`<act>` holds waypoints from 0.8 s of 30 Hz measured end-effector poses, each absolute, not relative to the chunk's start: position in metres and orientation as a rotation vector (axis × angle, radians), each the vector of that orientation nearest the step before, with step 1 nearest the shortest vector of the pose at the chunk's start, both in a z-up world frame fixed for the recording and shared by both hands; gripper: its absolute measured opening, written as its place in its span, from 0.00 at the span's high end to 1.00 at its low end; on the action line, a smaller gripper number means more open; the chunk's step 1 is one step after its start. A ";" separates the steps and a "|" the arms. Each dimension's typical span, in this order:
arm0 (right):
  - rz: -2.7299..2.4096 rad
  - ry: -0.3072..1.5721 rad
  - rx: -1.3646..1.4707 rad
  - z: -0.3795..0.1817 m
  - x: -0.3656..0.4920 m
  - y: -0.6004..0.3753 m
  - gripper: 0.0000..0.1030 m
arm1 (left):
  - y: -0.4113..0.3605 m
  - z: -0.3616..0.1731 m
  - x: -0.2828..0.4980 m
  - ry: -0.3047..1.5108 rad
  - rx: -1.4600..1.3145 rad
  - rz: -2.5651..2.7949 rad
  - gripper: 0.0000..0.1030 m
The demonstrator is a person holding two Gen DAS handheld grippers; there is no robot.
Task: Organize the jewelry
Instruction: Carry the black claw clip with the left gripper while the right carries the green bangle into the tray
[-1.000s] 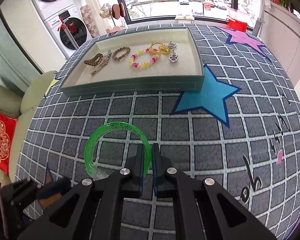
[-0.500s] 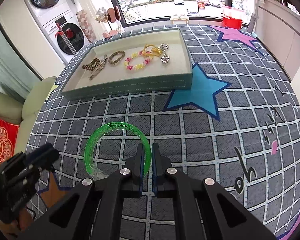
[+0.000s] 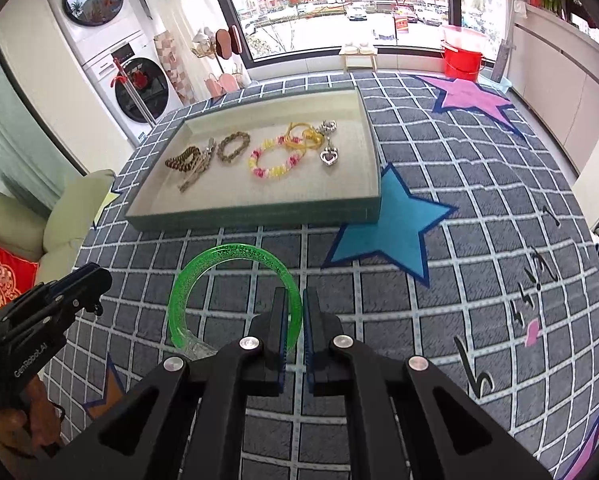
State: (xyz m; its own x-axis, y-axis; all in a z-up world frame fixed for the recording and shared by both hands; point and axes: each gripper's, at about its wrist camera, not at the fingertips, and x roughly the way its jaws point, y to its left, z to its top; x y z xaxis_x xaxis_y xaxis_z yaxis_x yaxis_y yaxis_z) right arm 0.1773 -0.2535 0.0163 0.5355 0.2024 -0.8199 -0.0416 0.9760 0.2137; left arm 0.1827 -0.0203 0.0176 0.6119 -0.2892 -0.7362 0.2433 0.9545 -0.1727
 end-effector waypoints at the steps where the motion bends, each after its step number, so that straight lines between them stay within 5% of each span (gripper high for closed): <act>1: 0.147 0.994 0.177 0.018 0.180 -0.253 0.92 | -0.019 0.018 0.185 0.860 -0.060 -0.306 0.65; 24: 0.138 0.971 0.257 0.035 0.241 -0.265 0.92 | -0.008 0.040 0.246 0.804 -0.060 -0.252 0.65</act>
State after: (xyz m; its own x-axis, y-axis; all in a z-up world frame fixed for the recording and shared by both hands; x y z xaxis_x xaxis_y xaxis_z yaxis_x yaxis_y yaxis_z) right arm 0.2410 -0.2650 0.0354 0.5590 0.2299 -0.7966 -0.0013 0.9610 0.2764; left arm 0.2459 -0.0077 0.0396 0.6659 -0.2456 -0.7045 0.2002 0.9685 -0.1483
